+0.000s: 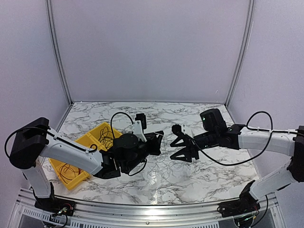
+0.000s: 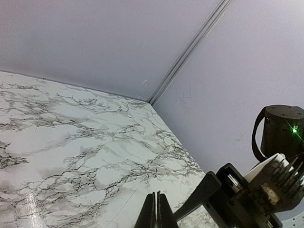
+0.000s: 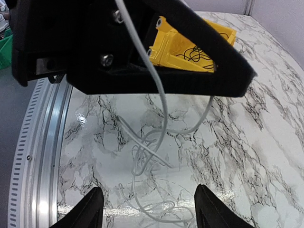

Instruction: Untangle the cables

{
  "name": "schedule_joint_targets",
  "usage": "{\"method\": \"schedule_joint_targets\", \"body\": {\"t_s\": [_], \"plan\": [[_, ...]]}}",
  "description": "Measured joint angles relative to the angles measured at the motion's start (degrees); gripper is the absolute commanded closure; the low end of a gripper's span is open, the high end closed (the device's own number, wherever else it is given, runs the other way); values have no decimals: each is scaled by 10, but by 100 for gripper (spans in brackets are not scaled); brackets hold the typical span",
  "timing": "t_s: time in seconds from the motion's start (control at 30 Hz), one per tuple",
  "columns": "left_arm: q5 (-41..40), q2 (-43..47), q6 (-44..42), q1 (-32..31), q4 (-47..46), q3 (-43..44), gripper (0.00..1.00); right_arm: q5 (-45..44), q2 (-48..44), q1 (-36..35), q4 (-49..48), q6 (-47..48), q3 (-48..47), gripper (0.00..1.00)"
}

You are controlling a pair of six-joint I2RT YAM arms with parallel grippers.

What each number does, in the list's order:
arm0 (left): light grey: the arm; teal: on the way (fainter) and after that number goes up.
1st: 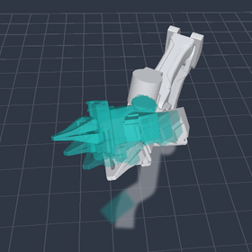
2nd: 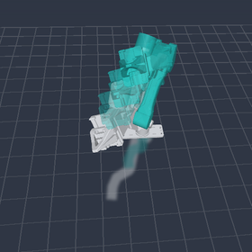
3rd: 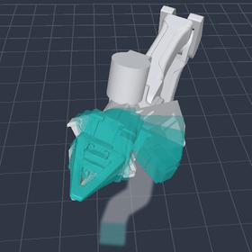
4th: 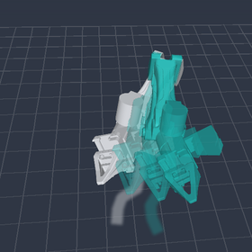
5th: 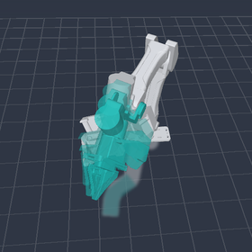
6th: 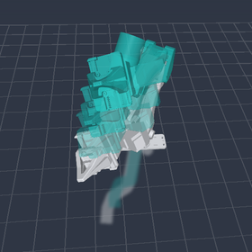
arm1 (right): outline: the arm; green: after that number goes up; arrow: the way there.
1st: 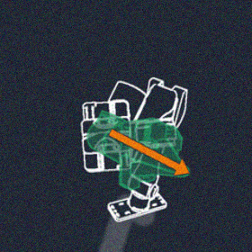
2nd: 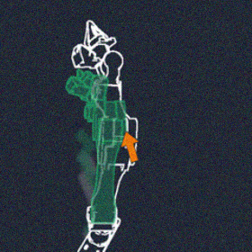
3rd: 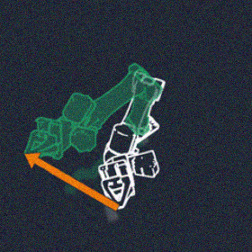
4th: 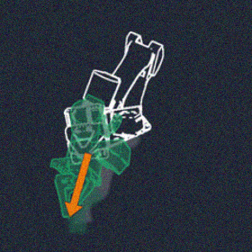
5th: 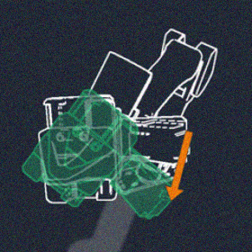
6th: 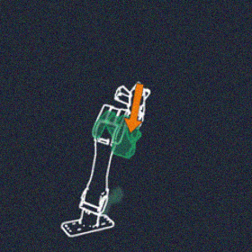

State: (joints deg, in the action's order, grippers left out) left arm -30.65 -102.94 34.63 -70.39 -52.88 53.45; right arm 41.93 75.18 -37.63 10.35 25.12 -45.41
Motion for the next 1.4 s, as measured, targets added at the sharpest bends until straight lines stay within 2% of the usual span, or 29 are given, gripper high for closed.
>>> {"method": "schedule_joint_targets", "body": {"t_s": [0.3, 0.53, 0.77, 0.87, 0.97, 1.23, 1.4], "plan": [[-16, 0, 10, -8, 24, 24, 100, -102, 78, -39, -47, -54, -23, 37], [-24, 1, 16, -12, 44, 24, 100, -144, 84, -39, -97, -106, -27, 45], [-33, 4, 25, -20, 57, 32, 100, -147, 90, -38, -127, -141, -27, 43], [-39, 4, 26, -24, 72, 45, 100, -179, 99, -37, -136, -156, -27, 45], [-44, 10, 27, -31, 92, 60, 100, -219, 108, -21, -152, -181, -25, 47], [-49, 71, 23, -54, 128, 71, 100, -238, 104, 54, -221, -212, 13, 52], [-19, 89, 0, -55, 193, 134, 100, -234, 124, 101, -234, -220, 13, 55]]}}
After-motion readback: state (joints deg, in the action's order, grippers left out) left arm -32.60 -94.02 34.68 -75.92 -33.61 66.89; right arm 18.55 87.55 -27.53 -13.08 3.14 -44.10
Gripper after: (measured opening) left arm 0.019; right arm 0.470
